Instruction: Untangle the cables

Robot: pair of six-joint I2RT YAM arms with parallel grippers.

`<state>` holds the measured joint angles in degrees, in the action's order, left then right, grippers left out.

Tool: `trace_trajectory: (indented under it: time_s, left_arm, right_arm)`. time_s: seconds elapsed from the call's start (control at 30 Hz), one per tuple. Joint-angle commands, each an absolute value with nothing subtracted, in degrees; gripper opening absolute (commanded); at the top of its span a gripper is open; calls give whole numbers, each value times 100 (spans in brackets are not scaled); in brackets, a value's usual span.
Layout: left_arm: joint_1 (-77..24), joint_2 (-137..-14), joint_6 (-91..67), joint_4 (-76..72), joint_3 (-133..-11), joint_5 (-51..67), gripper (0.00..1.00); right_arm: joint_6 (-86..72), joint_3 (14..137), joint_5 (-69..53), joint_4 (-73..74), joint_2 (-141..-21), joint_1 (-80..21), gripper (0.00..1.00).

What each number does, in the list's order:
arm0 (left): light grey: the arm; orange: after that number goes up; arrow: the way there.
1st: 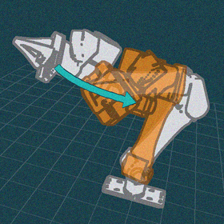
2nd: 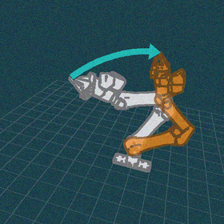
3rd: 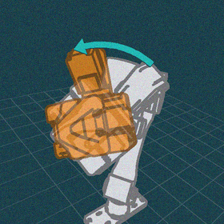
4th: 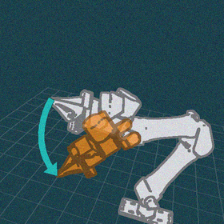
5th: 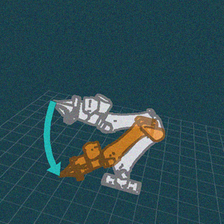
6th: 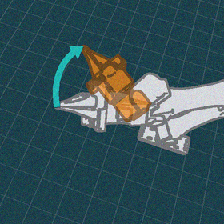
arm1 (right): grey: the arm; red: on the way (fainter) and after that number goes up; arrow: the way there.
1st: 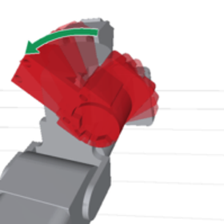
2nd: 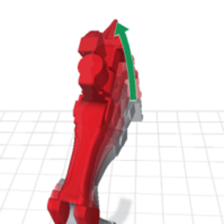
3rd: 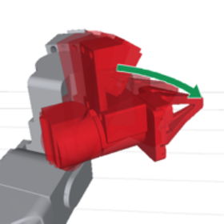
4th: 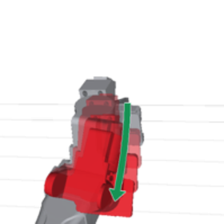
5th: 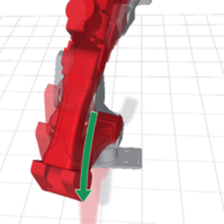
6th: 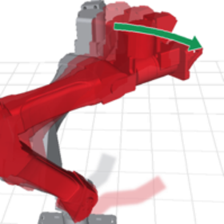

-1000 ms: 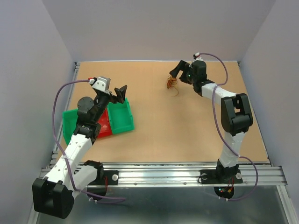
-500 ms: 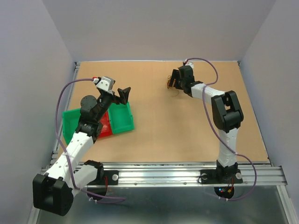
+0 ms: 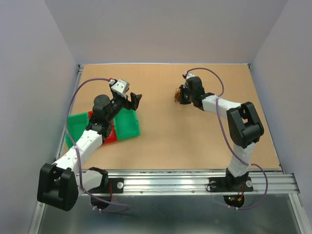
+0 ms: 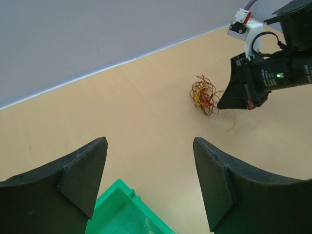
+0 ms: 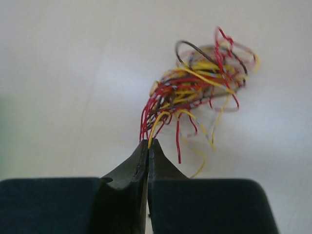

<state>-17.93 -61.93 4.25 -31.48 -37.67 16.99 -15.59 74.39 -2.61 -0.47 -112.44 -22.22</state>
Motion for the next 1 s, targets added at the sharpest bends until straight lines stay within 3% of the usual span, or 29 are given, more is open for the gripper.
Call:
trace_trajectory:
  time_s: [0.0,0.03,0.1,0.17,0.27,0.53,0.67,0.97]
  left_arm:
    - [-1872,-6477,536,-3498,-4183,2144,82]
    - [-1898,-6582,536,-3515,-4305,2197,81]
    - [-2021,-6898,580,-3577,-4543,2206,82]
    - [-2109,-7275,624,-3656,-4745,2093,82]
    - [-2389,-7889,738,-3683,-5228,1882,82]
    - [-2882,-9114,816,-3174,-5819,1626,76]
    - [-2953,-8677,1063,-2892,-5503,1424,76]
    - [-2953,-7761,1072,-2988,-5133,642,79]
  right_arm:
    - [-836,6647,-1598,-185,-9907,-2671,1]
    - [-818,6471,-1643,-158,-9662,-2724,2]
    - [-765,6013,-1679,-62,-9090,-2847,48]
    - [-773,5645,-1487,-53,-8755,-2891,76]
    - [-949,5389,-1066,-61,-8219,-2892,83]
    - [-1046,5563,-879,-53,-8612,-2892,73]
    - [-1002,5678,-1054,-53,-8964,-2892,65]
    - [-379,5739,-2626,-264,-9377,-3014,64]
